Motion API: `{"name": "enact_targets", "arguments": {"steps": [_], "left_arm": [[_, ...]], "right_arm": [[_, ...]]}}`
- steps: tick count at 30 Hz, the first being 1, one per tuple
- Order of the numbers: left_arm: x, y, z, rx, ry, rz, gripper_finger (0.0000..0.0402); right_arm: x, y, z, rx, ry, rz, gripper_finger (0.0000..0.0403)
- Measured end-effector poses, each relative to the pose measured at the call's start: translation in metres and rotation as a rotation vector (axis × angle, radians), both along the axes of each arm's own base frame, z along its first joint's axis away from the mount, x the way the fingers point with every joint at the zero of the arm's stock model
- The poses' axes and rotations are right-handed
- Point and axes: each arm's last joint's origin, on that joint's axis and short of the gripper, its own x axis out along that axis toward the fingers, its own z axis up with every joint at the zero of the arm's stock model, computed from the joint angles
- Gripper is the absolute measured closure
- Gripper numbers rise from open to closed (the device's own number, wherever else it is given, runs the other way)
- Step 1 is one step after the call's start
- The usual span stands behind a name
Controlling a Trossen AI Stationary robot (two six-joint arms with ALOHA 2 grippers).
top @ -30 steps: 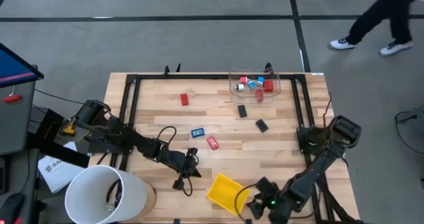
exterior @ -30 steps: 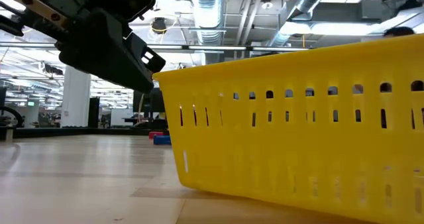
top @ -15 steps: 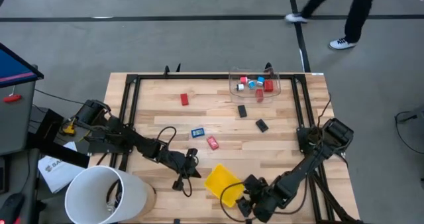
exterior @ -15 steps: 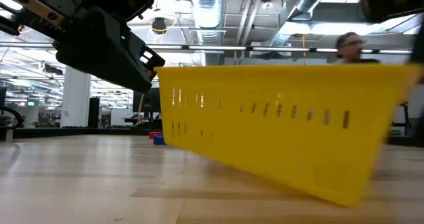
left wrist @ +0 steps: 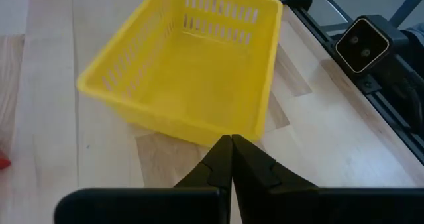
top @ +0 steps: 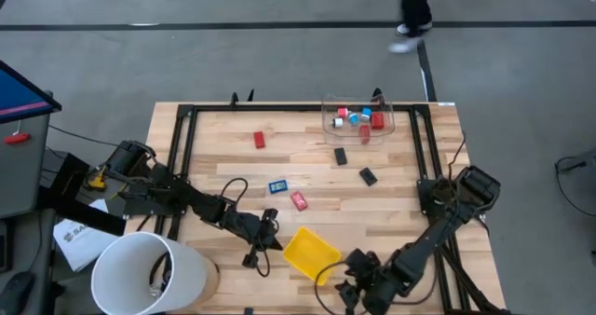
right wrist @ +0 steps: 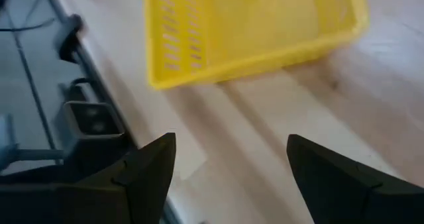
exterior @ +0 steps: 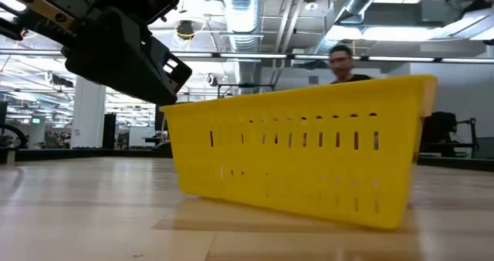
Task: Pick & Place Office items
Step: Adjust the yellow bin slightly
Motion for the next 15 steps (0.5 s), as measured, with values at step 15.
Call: {"name": "enact_targets", "arguments": {"steps": [15], "left_arm": [[0.002, 0.002, 0.002, 0.023, -0.032, 0.056, 0.0401]], "right_arm": [[-0.005, -0.010, 0.011, -0.040, -0.025, -0.111, 0.0122]]}}
